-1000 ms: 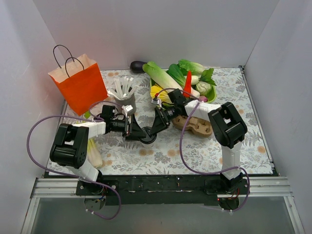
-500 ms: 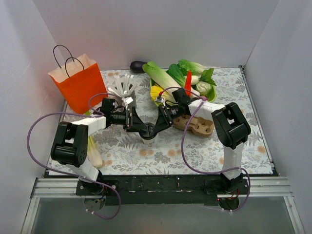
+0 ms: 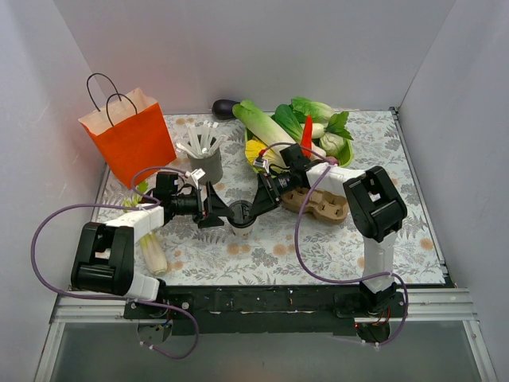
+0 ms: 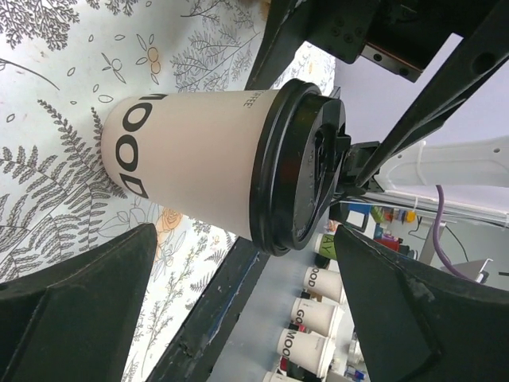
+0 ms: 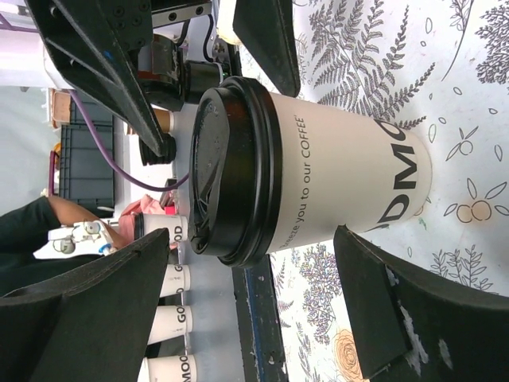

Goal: Pack the takeout coffee

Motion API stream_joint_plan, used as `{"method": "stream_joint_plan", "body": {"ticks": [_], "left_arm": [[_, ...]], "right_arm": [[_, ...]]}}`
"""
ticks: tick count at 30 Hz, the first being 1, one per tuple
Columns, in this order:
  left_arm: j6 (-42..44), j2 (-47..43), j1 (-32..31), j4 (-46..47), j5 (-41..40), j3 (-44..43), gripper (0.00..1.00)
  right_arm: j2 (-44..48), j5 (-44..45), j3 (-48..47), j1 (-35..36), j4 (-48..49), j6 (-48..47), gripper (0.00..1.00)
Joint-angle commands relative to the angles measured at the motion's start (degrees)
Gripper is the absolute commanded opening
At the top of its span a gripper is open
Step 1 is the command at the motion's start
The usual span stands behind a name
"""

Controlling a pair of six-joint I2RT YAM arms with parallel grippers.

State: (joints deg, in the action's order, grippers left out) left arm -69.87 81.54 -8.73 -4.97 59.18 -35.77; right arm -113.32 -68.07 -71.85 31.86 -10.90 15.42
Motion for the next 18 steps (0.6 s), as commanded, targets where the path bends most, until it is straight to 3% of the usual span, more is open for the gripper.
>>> {"method": "stream_joint_plan", "body": {"ticks": [1,18], "left_arm": [[-2.73,-0.07,0.21,3.73,1.47,0.61,0.94],[-11.86,11.71,2.75,16.04,3.05,6.05,0.91]], "right_arm": [[-0.85,-1.8,-1.97,-0.04,1.76,0.84,0.91],[-5.24,-5.48,0.75,0.13,9.83,8.04,0.83]]}}
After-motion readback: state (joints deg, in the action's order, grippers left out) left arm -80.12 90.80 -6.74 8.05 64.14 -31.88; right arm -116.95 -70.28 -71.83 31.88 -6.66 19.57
